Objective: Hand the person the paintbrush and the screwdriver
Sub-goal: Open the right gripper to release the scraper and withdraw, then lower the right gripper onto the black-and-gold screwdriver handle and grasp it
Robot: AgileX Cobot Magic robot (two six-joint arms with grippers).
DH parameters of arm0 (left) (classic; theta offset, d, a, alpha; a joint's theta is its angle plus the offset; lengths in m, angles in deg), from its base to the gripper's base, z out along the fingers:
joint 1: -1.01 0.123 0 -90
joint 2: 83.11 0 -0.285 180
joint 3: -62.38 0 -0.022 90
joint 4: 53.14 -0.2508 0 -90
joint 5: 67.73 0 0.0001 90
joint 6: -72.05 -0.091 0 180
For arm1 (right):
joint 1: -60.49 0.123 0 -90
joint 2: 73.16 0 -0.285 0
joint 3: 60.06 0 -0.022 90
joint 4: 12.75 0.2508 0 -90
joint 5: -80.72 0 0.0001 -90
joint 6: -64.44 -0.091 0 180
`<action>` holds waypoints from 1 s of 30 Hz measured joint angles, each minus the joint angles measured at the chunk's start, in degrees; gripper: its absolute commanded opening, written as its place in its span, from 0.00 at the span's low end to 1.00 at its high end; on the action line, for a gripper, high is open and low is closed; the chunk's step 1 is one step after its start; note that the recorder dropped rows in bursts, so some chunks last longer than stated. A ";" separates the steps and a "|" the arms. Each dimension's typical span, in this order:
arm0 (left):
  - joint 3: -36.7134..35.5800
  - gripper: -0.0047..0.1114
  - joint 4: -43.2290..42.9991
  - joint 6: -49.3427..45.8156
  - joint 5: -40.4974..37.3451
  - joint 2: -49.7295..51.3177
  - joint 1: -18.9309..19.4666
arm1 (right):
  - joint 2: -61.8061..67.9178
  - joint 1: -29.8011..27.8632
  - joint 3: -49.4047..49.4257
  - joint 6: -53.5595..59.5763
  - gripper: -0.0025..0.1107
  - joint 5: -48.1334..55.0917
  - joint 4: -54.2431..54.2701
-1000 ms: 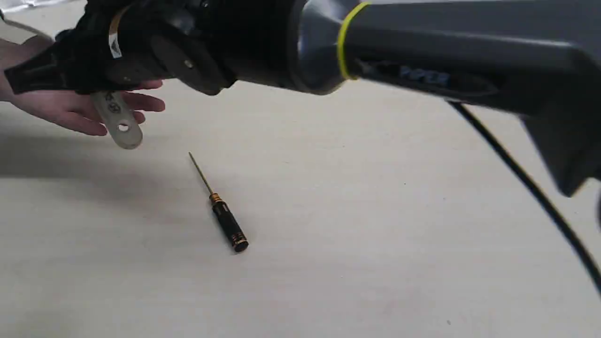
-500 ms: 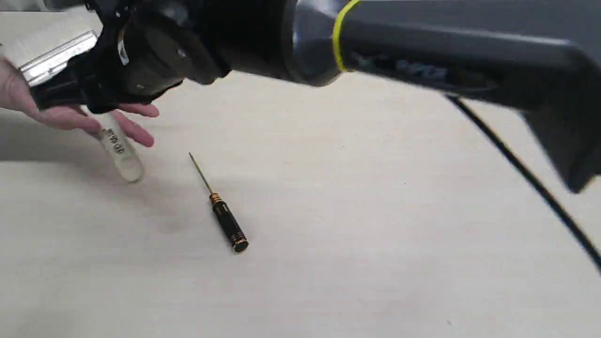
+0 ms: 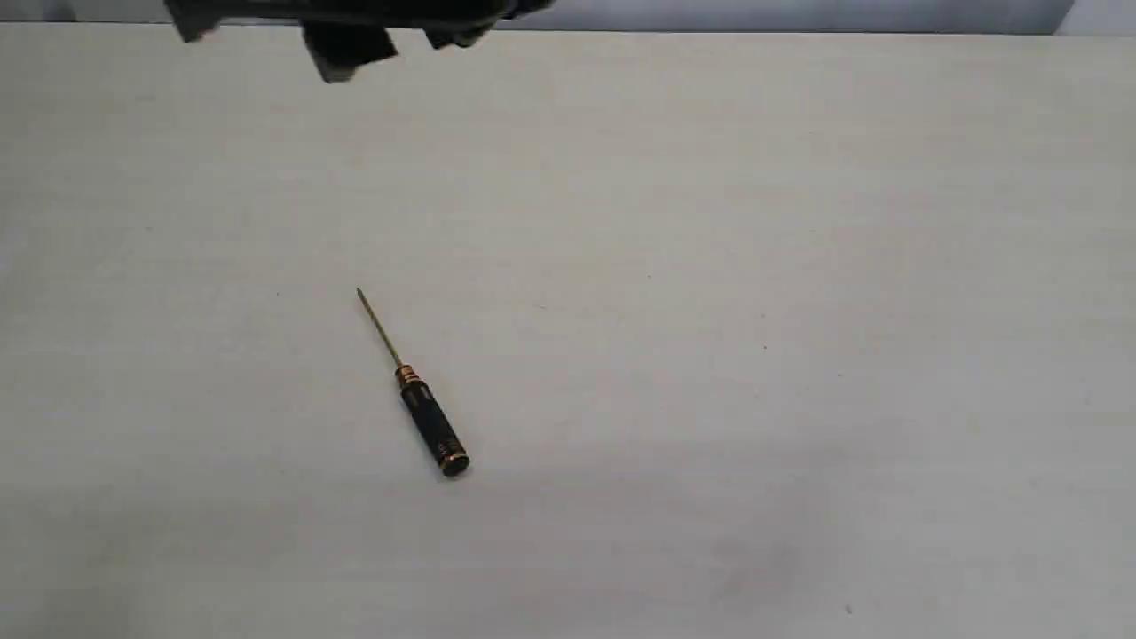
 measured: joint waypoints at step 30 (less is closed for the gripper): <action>0.00 0.04 0.00 0.00 0.00 0.00 0.00 | 21.18 0.00 0.00 1.85 0.43 2.90 0.58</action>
